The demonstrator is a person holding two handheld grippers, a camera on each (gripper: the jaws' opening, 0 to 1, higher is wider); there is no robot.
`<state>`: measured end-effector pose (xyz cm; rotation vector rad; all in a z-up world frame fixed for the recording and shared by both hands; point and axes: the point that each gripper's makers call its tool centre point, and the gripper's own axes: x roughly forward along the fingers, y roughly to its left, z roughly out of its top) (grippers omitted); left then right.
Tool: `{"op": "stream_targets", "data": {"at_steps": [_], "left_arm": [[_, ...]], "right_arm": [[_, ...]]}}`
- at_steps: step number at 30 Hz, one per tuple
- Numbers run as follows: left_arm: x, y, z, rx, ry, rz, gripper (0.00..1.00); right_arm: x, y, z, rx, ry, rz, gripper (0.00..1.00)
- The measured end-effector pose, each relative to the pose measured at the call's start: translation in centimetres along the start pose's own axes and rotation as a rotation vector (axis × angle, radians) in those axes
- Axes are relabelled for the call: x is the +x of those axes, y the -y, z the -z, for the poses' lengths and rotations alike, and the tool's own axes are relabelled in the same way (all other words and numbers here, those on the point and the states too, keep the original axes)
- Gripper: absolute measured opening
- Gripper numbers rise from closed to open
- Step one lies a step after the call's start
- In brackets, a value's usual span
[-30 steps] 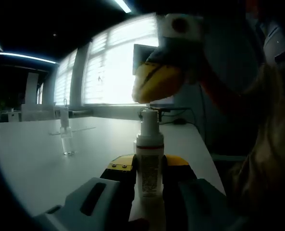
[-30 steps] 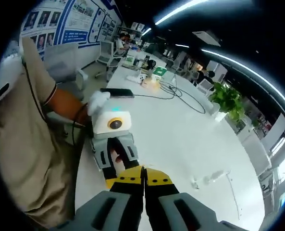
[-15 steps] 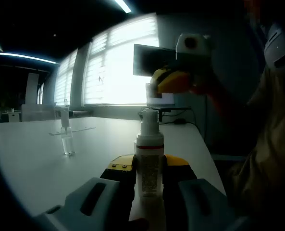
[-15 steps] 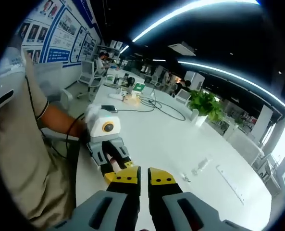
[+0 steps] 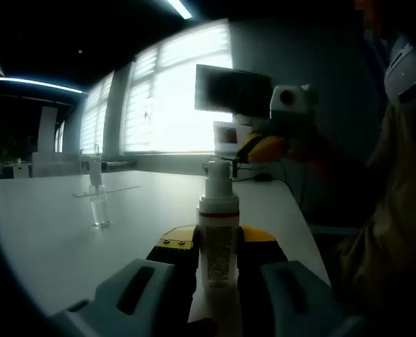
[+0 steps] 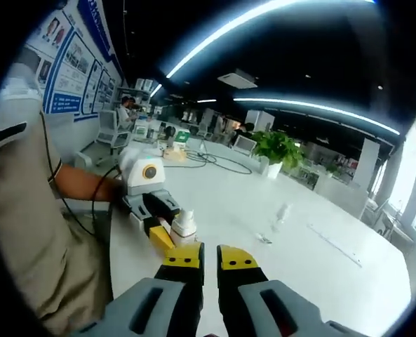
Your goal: Clamp pump bottle remove cover press pump head put on cover
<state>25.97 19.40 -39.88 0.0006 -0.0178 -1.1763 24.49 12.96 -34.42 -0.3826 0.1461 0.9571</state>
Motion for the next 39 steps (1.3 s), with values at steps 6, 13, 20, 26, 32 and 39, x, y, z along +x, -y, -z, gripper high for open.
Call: {"op": "stream_targets", "data": {"at_steps": [6, 13, 20, 26, 32, 39], "left_arm": [[0.0, -0.2, 0.0, -0.002, 0.0, -0.008, 0.12], [0.0, -0.3, 0.0, 0.001, 0.0, -0.009, 0.12], [0.0, -0.2, 0.0, -0.004, 0.0, -0.009, 0.12], [0.0, -0.2, 0.0, -0.003, 0.0, -0.01, 0.12], [0.0, -0.3, 0.0, -0.004, 0.0, -0.013, 0.12], [0.0, -0.3, 0.0, -0.004, -0.001, -0.014, 0.12]], "right_arm": [[-1.1, 0.8, 1.5, 0.06, 0.03, 0.048, 0.03], [-2.3, 1.7, 3.4, 0.126, 0.068, 0.101, 0.03], [-2.6, 1.8, 5.1, 0.149, 0.073, 0.113, 0.03], [-2.5, 1.9, 6.8, 0.179, 0.095, 0.115, 0.03], [-2.2, 1.6, 8.0, 0.22, 0.118, 0.112, 0.04], [-1.8, 0.9, 8.4, 0.221, 0.15, 0.099, 0.04]]}}
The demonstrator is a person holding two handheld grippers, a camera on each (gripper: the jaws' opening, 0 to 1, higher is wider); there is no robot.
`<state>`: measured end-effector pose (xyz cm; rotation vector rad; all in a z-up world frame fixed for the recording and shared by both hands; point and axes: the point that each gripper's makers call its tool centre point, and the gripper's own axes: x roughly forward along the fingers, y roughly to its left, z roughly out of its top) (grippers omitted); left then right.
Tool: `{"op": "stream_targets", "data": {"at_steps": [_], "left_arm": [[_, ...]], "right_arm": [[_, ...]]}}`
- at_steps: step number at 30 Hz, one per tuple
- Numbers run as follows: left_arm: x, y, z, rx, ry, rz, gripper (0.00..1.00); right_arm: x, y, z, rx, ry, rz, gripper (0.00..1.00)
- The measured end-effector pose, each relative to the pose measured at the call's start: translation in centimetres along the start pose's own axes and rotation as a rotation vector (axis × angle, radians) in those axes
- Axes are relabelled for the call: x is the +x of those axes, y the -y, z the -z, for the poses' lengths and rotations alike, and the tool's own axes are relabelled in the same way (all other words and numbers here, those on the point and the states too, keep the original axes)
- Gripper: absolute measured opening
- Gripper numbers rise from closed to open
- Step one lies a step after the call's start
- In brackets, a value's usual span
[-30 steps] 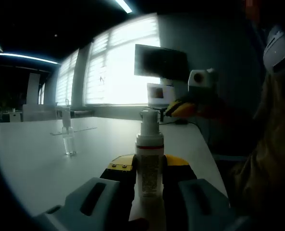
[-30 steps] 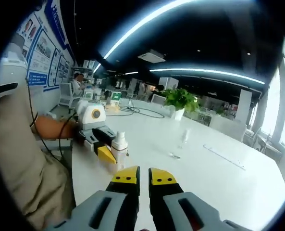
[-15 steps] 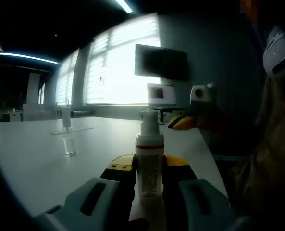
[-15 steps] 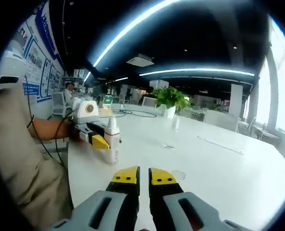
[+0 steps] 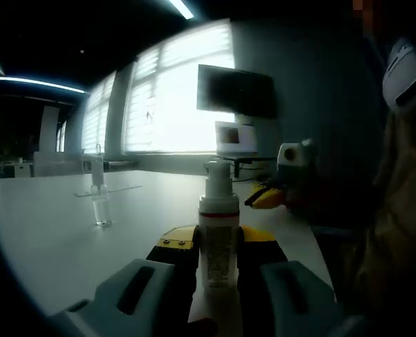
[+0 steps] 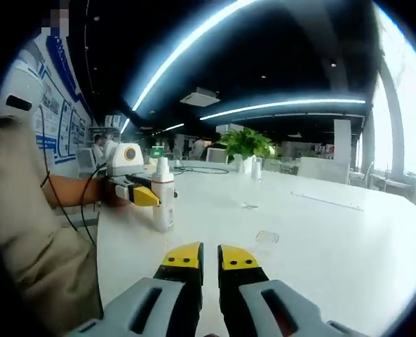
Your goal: Clamp pump bottle remove cover press pump head put on cover
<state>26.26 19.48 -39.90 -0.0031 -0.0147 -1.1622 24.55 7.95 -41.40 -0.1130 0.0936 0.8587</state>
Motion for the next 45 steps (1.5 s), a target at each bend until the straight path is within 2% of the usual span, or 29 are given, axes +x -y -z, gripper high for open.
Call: {"op": "stream_targets", "data": {"at_steps": [4, 10, 18, 28, 33, 45], "left_arm": [[0.0, 0.0, 0.0, -0.004, 0.0, 0.001, 0.12], [0.0, -0.3, 0.0, -0.005, -0.001, -0.012, 0.12], [0.0, -0.5, 0.1, -0.029, -0.006, -0.018, 0.12], [0.1, -1.6, 0.2, -0.044, -0.021, -0.08, 0.12], [0.6, -2.0, 0.1, -0.049, -0.033, -0.099, 0.12], [2.1, -2.4, -0.2, -0.047, -0.047, -0.099, 0.12]], "right_arm": [[0.0, 0.1, 0.0, 0.001, 0.011, -0.002, 0.04], [-0.2, 0.4, 0.8, 0.004, -0.013, 0.012, 0.04], [-0.2, 0.2, 0.6, 0.003, 0.002, 0.012, 0.04], [-0.3, 0.2, 0.7, 0.009, 0.003, 0.013, 0.04], [-0.3, 0.2, 0.6, 0.012, 0.007, 0.014, 0.04], [-0.3, 0.2, 0.6, 0.014, 0.018, 0.014, 0.04]]}}
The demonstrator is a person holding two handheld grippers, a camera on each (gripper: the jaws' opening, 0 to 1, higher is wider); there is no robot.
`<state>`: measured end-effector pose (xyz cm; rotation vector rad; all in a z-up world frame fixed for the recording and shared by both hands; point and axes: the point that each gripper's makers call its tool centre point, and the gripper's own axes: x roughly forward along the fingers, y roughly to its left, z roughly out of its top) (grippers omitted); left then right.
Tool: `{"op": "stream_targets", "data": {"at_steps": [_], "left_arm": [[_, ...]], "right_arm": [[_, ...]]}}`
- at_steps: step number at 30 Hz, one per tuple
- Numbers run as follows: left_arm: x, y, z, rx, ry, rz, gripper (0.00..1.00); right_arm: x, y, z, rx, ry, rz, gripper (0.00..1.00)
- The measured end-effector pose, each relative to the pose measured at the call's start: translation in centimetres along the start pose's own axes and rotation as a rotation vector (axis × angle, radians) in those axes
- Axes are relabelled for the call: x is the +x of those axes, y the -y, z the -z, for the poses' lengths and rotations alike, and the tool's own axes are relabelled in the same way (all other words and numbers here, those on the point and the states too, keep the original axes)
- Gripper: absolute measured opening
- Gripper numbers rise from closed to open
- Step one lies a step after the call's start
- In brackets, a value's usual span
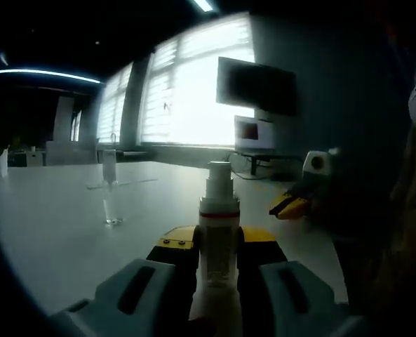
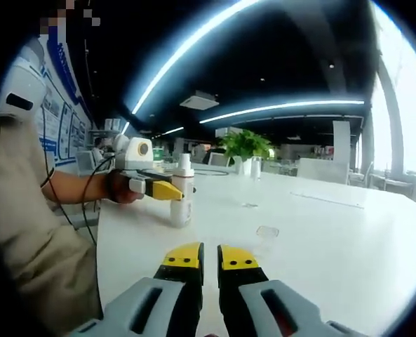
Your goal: Clamp pump bottle remove cover press pump head put on cover
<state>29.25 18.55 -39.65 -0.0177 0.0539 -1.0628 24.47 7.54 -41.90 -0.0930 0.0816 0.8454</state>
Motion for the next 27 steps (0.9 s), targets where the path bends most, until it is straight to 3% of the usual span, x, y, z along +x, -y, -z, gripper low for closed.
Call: {"op": "stream_targets", "data": {"at_steps": [9, 16, 27], "left_arm": [[0.1, -0.1, 0.2, -0.002, -0.002, 0.004, 0.12], [-0.1, -0.2, 0.3, 0.0, 0.001, 0.004, 0.12], [-0.1, -0.2, 0.3, 0.037, 0.025, 0.012, 0.12]], "right_arm": [[0.0, 0.4, -0.5, 0.015, 0.01, 0.024, 0.08], [0.0, 4.0, -0.9, 0.013, -0.018, 0.224, 0.12], [3.2, 5.4, -1.0, -0.069, -0.082, 0.287, 0.21]]}}
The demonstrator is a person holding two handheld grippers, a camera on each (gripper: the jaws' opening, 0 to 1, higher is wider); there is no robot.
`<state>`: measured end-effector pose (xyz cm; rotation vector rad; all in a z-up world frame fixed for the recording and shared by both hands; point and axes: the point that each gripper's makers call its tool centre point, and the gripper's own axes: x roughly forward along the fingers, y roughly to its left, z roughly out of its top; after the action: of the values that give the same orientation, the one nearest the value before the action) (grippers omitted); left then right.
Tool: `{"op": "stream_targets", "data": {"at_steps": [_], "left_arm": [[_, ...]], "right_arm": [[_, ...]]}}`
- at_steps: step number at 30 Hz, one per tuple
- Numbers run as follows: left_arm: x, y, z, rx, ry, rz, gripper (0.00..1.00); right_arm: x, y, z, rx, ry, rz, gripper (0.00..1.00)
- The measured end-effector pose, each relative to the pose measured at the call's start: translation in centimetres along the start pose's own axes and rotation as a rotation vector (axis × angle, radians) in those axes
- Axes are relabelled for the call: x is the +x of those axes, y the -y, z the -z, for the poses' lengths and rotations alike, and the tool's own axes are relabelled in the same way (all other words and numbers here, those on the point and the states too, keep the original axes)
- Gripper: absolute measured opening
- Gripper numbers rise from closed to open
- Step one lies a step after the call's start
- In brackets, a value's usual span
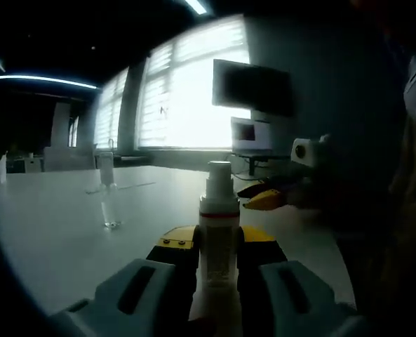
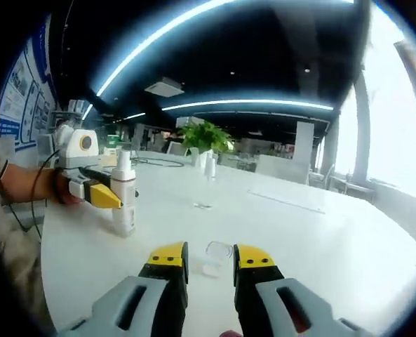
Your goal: Clamp pump bottle remove cover press pump head put on cover
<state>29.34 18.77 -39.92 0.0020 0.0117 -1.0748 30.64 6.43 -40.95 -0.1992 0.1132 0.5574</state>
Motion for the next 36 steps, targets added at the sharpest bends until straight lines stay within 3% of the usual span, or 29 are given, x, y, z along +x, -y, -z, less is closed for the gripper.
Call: {"op": "stream_targets", "data": {"at_steps": [12, 23, 36], "left_arm": [[0.1, 0.2, 0.0, -0.005, 0.013, 0.006, 0.12], [0.1, 0.3, 0.0, -0.014, 0.017, 0.015, 0.12], [-0.1, 0.3, 0.1, -0.005, 0.017, 0.017, 0.12]], "right_arm": [[1.9, 1.0, 0.7, 0.084, -0.029, 0.041, 0.24], [3.7, 1.1, 1.9, 0.105, -0.078, 0.064, 0.25], [4.3, 1.4, 2.7, 0.113, -0.112, 0.092, 0.21]]}}
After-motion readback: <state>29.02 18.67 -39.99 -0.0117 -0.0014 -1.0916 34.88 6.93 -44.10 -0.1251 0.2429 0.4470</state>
